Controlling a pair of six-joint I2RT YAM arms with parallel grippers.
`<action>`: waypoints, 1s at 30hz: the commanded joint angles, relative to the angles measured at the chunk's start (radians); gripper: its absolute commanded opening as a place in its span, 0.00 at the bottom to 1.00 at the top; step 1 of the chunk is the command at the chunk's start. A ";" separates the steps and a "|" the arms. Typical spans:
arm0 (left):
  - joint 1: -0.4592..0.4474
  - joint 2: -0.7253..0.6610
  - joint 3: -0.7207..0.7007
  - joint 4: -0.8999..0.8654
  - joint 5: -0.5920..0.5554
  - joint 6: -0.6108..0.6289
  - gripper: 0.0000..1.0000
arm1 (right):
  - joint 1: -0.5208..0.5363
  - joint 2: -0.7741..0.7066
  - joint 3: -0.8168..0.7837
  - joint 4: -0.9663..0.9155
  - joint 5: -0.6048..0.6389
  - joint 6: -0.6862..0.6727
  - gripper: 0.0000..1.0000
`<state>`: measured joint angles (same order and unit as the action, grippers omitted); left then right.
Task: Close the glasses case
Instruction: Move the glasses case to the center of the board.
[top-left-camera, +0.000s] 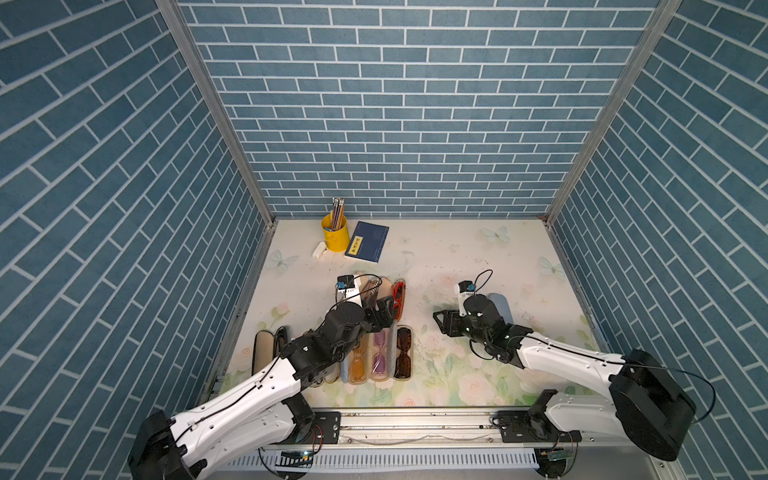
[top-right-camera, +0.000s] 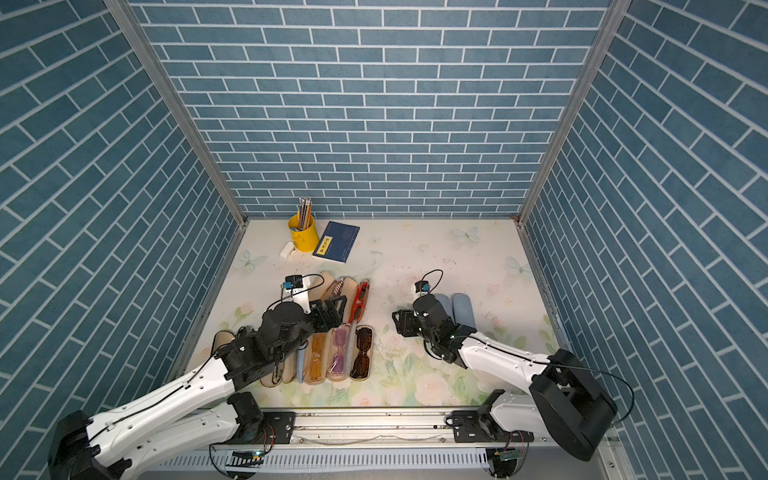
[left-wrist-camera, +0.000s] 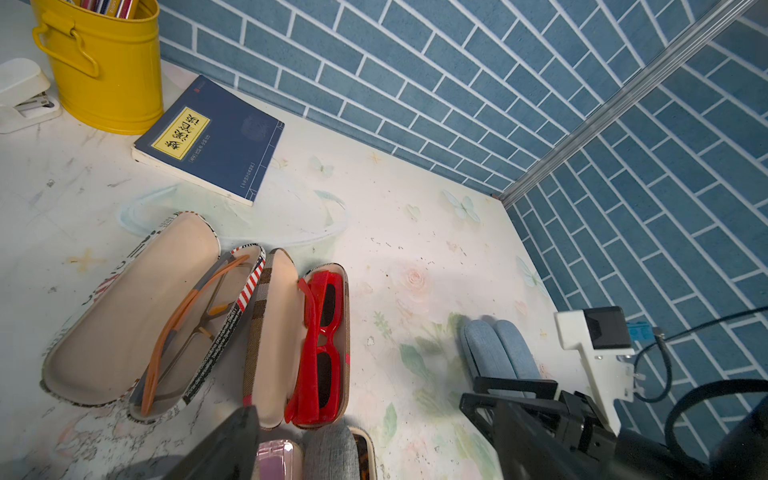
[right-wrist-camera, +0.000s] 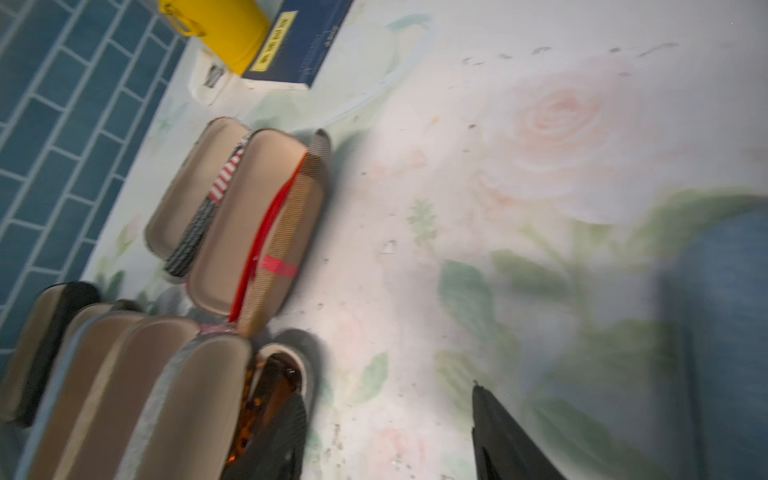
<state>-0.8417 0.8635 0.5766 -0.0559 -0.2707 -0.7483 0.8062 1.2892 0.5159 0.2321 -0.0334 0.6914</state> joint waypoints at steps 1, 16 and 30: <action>0.008 -0.020 -0.023 -0.020 0.022 0.003 0.94 | 0.063 0.059 -0.022 0.141 -0.135 0.070 0.59; 0.012 -0.035 -0.041 -0.010 0.044 -0.006 0.93 | 0.274 0.126 -0.060 0.088 0.011 0.190 0.50; 0.012 -0.046 -0.060 -0.006 0.048 -0.012 0.92 | 0.350 0.248 0.037 -0.022 0.109 0.195 0.39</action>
<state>-0.8360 0.8295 0.5331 -0.0692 -0.2226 -0.7559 1.1435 1.5120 0.5289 0.2691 0.0311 0.8680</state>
